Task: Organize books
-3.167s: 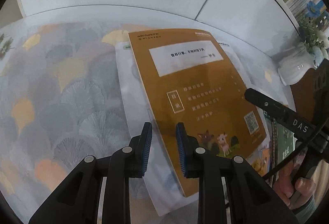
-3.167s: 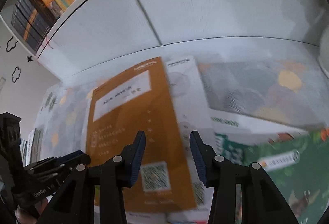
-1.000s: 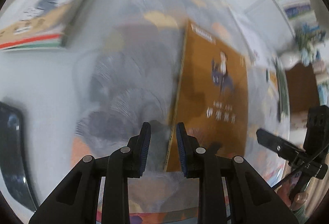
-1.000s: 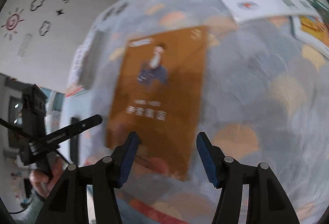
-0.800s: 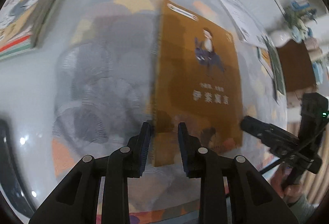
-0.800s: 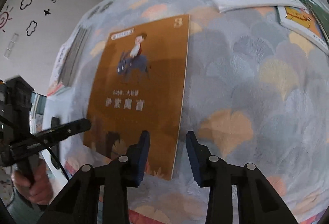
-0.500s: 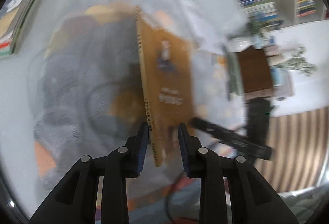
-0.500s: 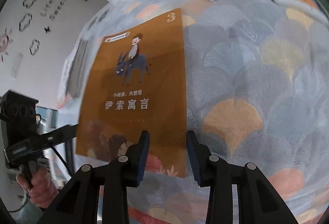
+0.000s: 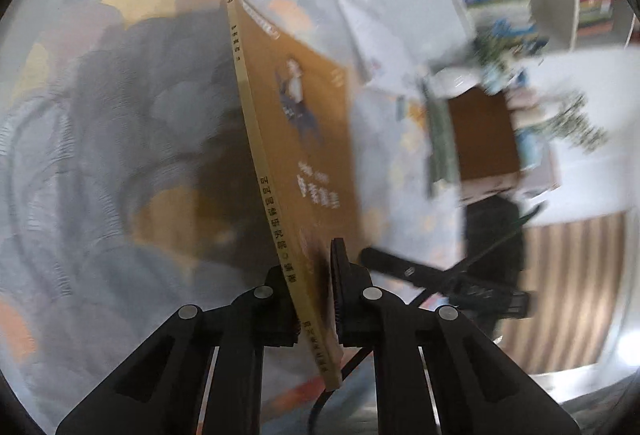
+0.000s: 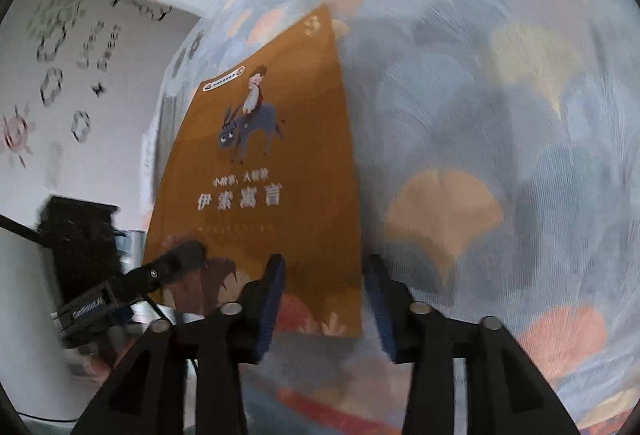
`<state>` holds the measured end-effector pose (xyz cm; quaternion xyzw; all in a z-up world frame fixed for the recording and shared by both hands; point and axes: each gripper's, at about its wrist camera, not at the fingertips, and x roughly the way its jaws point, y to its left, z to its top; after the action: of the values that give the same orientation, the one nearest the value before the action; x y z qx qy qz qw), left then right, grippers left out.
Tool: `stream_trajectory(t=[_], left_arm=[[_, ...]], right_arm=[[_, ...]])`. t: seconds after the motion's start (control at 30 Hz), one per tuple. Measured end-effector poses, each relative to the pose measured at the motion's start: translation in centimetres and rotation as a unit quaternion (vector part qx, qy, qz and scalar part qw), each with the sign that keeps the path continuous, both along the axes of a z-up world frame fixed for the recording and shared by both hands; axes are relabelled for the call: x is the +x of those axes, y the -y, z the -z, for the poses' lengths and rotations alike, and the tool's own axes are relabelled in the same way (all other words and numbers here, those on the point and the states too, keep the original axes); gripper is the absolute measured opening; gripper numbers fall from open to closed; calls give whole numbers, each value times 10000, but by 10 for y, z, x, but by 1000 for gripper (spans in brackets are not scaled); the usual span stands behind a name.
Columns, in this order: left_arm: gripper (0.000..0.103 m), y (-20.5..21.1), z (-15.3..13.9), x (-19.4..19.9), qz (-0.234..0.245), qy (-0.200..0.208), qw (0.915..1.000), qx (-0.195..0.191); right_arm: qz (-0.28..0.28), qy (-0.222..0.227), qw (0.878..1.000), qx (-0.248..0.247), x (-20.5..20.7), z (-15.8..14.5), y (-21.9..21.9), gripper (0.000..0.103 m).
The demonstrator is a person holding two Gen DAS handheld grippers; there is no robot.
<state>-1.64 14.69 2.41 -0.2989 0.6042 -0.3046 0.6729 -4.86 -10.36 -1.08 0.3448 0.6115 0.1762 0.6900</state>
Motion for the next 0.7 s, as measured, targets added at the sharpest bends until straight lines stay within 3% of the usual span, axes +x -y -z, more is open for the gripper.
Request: stream_trajectory(t=[0.07, 0.3, 0.43, 0.5, 0.6, 0.7], left_arm=[[9, -3, -5, 2, -85, -75, 9995, -281], [9, -6, -7, 7, -350, -423, 9928, -1062], [9, -13, -4, 9, -464, -535, 9906, -1171], [9, -16, -11, 10, -440, -386, 9935, -978], [9, -29, -24, 13, -363, -121, 9962, -784], [9, -47, -32, 18, -409, -30, 9949, -926]], right_arm=[[150, -46, 9990, 427, -4, 2, 11, 59], [560, -127, 9828, 1754, 3, 18, 17, 60], [592, -83, 9762, 2086, 11, 22, 2, 59], [524, 172, 9793, 1950, 13, 12, -3, 44], [139, 686, 9897, 1250, 15, -19, -23, 42], [-294, 1240, 9899, 618, 17, -53, -48, 42]])
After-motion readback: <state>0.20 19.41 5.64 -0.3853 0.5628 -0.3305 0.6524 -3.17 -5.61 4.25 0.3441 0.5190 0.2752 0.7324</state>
